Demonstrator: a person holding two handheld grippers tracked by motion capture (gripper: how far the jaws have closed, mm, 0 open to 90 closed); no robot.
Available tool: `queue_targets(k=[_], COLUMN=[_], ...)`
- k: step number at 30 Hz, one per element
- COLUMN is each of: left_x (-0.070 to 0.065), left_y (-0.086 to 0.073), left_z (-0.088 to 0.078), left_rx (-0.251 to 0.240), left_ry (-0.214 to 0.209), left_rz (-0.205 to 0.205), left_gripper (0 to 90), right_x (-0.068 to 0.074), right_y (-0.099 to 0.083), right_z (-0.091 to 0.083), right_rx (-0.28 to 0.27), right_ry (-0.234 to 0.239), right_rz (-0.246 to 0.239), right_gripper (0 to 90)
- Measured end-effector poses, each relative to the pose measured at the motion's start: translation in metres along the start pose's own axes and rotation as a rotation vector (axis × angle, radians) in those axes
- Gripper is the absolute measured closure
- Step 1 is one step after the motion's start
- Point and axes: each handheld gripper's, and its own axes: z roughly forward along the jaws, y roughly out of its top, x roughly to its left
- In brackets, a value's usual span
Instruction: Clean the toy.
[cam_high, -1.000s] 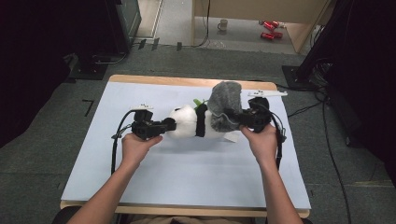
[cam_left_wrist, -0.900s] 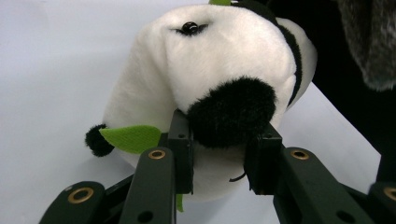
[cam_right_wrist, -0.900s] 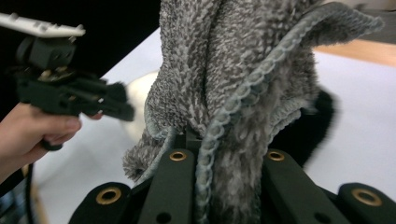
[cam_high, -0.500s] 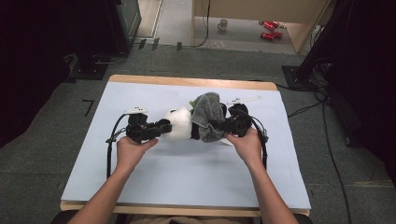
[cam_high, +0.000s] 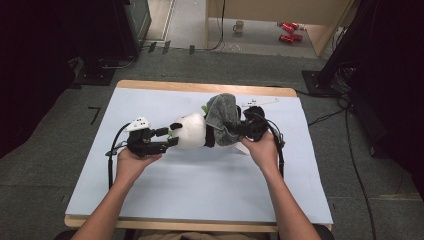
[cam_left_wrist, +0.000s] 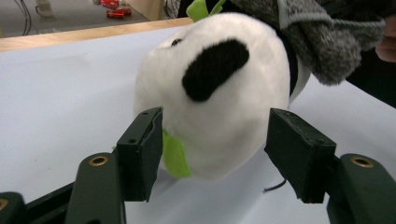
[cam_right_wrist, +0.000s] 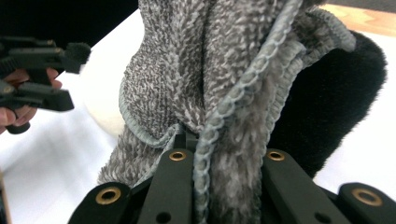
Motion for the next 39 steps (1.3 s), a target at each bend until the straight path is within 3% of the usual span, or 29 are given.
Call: queue_targets(k=[5,11,14,16,18,20,23,26,36,39], left_x=[0.010,0.012,0.015,0.017,0.018,0.015,0.010,0.005,-0.011,-0.019], left_y=[-0.010,-0.013,-0.013,-0.015,-0.015,-0.015,-0.011,-0.009,-0.001,0.001], left_z=[0.011,0.029,0.036,0.041,0.045,0.045,0.043,0.043,0.039,0.039], left_rx=[0.020,0.021,0.011,0.002,0.017,0.029,0.034,0.039,0.061,0.065], left_ry=[-0.014,-0.004,-0.010,-0.011,-0.019,-0.028,-0.003,0.004,-0.009,0.000], left_rz=[-0.023,0.049,0.056,0.046,0.010,-0.026,-0.019,-0.021,-0.062,-0.048], left_gripper=[32.2,27.4,25.7,24.0,25.0,38.7,53.3,60.6,68.2,69.1], right_x=[-0.006,-0.014,-0.015,-0.015,-0.014,-0.012,-0.005,0.004,0.047,0.058], right_y=[0.005,0.007,0.007,0.008,0.008,0.009,0.012,0.015,0.025,0.024], right_z=[0.001,-0.001,0.000,0.000,0.000,-0.001,-0.005,-0.009,-0.007,0.002], right_rx=[-0.019,-0.033,-0.038,-0.040,-0.041,-0.042,-0.050,-0.065,-0.091,-0.075], right_ry=[-0.006,-0.014,-0.010,-0.012,-0.009,-0.005,-0.003,0.014,0.134,0.171], right_rz=[0.014,0.026,0.033,0.035,0.040,0.049,0.046,0.037,-0.026,-0.036], right_gripper=[81.3,80.9,80.8,80.7,80.7,80.8,80.9,81.0,81.0,81.0])
